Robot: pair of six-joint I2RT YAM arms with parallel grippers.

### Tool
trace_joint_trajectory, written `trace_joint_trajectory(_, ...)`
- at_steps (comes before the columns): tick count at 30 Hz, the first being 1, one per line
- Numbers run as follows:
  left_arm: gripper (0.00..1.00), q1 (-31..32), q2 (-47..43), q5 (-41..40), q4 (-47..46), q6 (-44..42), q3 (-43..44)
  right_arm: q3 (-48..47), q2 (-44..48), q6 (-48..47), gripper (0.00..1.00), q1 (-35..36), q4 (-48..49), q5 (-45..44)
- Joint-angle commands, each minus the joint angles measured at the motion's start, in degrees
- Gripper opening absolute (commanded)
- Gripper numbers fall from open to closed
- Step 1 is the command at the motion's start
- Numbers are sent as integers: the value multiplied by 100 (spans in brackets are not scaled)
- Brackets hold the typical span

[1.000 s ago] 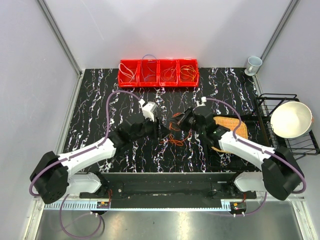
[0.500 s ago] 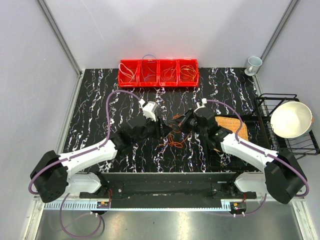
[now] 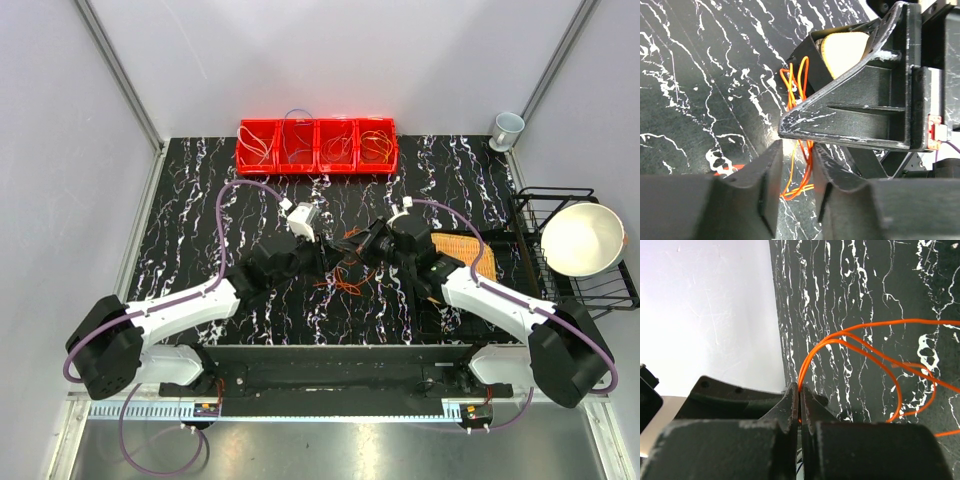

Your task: Untangle the cables

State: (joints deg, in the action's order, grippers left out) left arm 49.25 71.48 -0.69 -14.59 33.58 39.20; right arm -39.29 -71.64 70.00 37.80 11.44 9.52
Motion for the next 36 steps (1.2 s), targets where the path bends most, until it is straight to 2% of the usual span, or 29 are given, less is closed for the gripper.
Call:
trace_joint_trajectory(1,19,14,-73,-291,-571,-1,-9,18,36,145,0,8,394,287)
trace_joint_trajectory(3,10,5,-91,-396,-580,-1,-26,44,-8,172,0,8,481,366)
trace_joint_trajectory(4,1,14,-99,-440,-580,-1,-61,61,-17,216,0,17,517,401)
trace_joint_trajectory(11,0,23,-328,-792,-493,-10,-220,176,9,225,1,26,675,534)
trace_joint_trajectory(14,0,23,-451,-977,-326,-10,-255,158,158,76,25,26,517,367)
trace_joint_trajectory(15,0,14,-521,-1064,-282,-18,-255,132,194,-29,40,26,360,340)
trace_joint_trajectory(18,0,14,-644,-1275,-80,-80,-255,-87,299,-345,59,34,-61,340)
trace_joint_trajectory(19,0,14,-671,-1337,43,-106,-238,-244,308,-442,61,26,-194,358)
trace_joint_trajectory(21,0,5,-741,-1486,149,-133,-203,-360,352,-653,64,26,-544,393)
trace_joint_trajectory(27,0,-170,-829,-1909,852,-414,174,-299,870,-1022,66,34,-1099,226)
trace_joint_trajectory(36,0,-1435,-759,-1461,1669,-906,1281,17,1758,-1401,68,26,-1830,-108)
